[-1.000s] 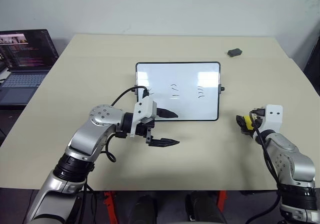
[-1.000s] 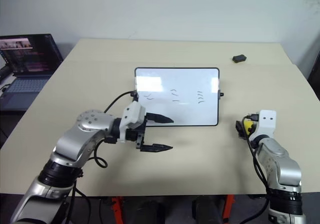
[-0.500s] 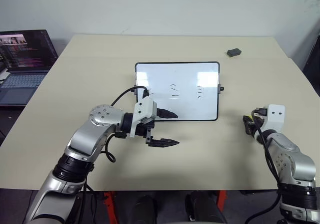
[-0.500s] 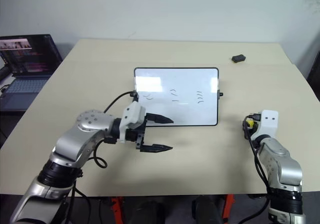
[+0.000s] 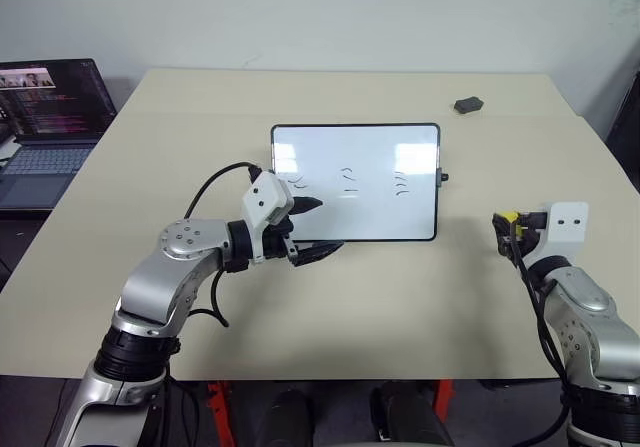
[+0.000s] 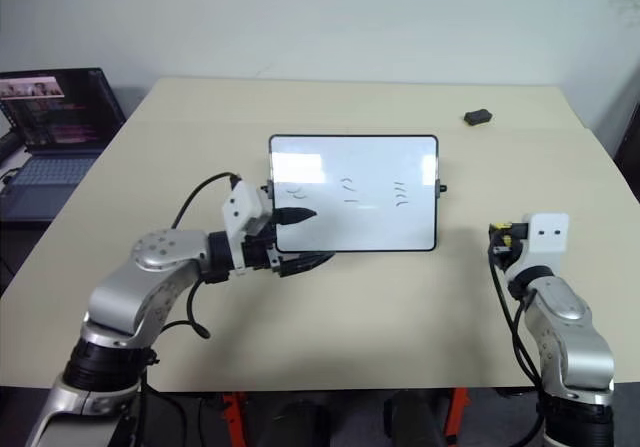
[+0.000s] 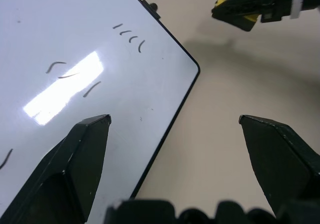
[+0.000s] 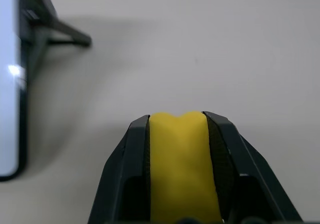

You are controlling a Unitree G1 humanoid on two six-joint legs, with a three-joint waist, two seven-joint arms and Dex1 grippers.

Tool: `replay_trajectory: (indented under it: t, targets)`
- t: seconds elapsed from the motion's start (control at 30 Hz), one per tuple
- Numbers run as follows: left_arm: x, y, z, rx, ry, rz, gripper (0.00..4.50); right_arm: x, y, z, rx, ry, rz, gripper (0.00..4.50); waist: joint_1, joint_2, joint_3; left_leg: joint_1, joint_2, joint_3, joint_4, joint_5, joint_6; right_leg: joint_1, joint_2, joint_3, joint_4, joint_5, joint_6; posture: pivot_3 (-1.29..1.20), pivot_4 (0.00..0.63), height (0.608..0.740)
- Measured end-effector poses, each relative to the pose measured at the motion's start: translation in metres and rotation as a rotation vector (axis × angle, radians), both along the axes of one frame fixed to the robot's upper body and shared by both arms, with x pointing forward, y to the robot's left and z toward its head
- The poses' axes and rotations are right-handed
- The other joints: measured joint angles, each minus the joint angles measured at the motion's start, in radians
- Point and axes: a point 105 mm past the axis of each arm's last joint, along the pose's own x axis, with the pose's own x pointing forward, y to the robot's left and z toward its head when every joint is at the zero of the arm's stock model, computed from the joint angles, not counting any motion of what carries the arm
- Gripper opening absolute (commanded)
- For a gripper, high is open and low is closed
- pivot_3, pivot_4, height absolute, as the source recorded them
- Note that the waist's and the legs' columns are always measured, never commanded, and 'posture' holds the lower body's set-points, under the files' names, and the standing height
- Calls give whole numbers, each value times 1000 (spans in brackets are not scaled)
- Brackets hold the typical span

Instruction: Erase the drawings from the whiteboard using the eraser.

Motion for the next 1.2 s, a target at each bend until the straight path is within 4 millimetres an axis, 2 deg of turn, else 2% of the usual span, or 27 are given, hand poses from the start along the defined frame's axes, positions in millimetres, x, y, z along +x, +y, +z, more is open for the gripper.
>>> replay_trajectory:
  t: [0.13,0.23,0.37,0.47,0.67,0.83,0.97,1.07,1.13,1.2]
  targets:
    - [-2,-4,-2,48,-21,3,4500,18,44,42,-4,-199,127,1196,-8,0,0,3,1,1,0,0,0,0,1,1,3,0,0,0,150,740]
    - [-1,-6,-1,54,-26,11,4500,39,69,65,2,-297,179,1195,-7,0,0,3,0,1,1,0,-1,0,1,1,7,0,0,0,150,740]
    - [4,0,1,49,-3,58,4500,59,92,73,2,-331,230,1195,0,0,0,3,0,0,1,0,-1,-1,1,0,7,-1,-1,0,150,740]
    - [6,7,1,65,1,94,4500,67,100,75,8,-348,251,1195,1,0,0,2,0,0,1,0,-1,-1,0,0,7,-1,-1,0,150,740]
    - [10,13,1,67,9,146,4500,85,110,70,4,-356,252,1195,0,0,0,2,0,1,1,0,-1,-1,0,0,7,-1,-1,0,150,740]
    - [11,3,6,52,-6,118,4500,99,119,38,-10,-286,254,1195,-1,0,0,2,0,1,1,0,-1,-2,0,0,8,-1,-1,0,150,740]
    - [15,-6,14,42,-26,97,4500,103,134,39,-32,-298,284,1194,-3,0,0,2,0,1,1,0,-1,-2,0,1,9,-1,-1,0,150,740]
    - [19,-7,13,39,-18,110,4500,106,142,38,-65,-301,301,1192,-9,0,0,3,0,1,1,0,-1,-2,0,1,9,-1,-1,0,150,740]
    - [19,-7,11,41,-14,110,4500,107,145,34,-97,-299,306,1192,-13,-1,0,3,0,1,1,1,-1,-2,0,1,9,-1,-1,0,150,740]
    - [20,-7,11,42,-15,111,4500,103,145,20,-147,-284,317,1192,-15,-2,-1,5,0,1,2,1,-1,0,0,1,9,-1,-1,0,150,740]
